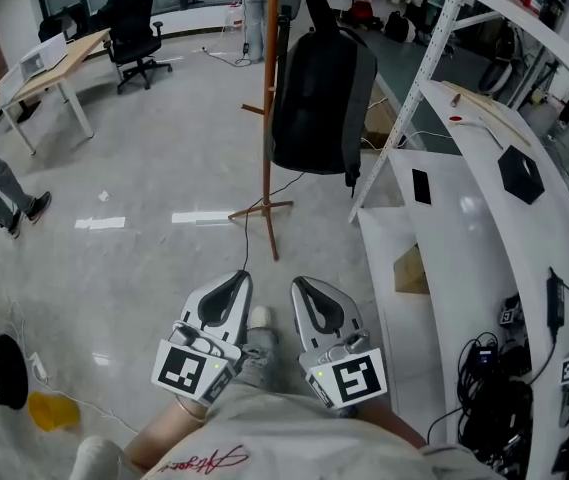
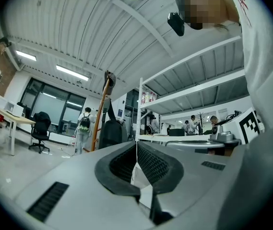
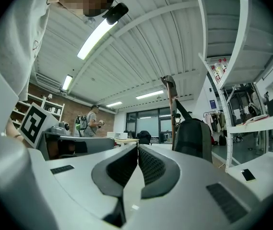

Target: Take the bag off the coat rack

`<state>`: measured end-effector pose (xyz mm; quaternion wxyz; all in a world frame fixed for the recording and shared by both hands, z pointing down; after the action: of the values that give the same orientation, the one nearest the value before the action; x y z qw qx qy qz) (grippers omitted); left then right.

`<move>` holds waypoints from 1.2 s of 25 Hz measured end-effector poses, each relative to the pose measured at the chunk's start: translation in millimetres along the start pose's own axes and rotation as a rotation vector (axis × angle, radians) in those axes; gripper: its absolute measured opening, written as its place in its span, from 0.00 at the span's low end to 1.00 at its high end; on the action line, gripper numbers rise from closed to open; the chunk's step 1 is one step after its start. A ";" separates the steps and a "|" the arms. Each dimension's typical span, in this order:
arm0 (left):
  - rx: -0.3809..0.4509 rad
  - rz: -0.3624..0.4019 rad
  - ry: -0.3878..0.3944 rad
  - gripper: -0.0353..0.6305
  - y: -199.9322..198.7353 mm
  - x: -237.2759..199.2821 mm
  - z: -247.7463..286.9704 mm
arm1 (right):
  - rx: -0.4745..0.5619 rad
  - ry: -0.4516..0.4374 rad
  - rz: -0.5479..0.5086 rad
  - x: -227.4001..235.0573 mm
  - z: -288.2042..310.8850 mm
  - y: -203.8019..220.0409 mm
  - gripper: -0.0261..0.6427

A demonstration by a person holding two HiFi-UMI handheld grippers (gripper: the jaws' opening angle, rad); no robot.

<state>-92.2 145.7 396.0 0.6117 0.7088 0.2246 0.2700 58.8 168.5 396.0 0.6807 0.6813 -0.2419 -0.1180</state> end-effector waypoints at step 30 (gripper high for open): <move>0.071 0.018 0.079 0.08 8.8 -202.9 254.3 | 0.095 0.088 -0.087 147.2 282.0 -72.5 0.07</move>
<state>-77.9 -177.0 355.9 0.5745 0.7209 0.2517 0.2948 58.7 -152.3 336.5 0.6519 0.7271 -0.1872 -0.1057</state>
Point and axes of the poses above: the fingertips, and each gripper's own axes: z forward along the fingers, x to its right, y out of its underside, the point moved 7 cm from there along -z, backward along the fingers, and after that the axes turned 12 degrees about z, right-handed, at the moved point
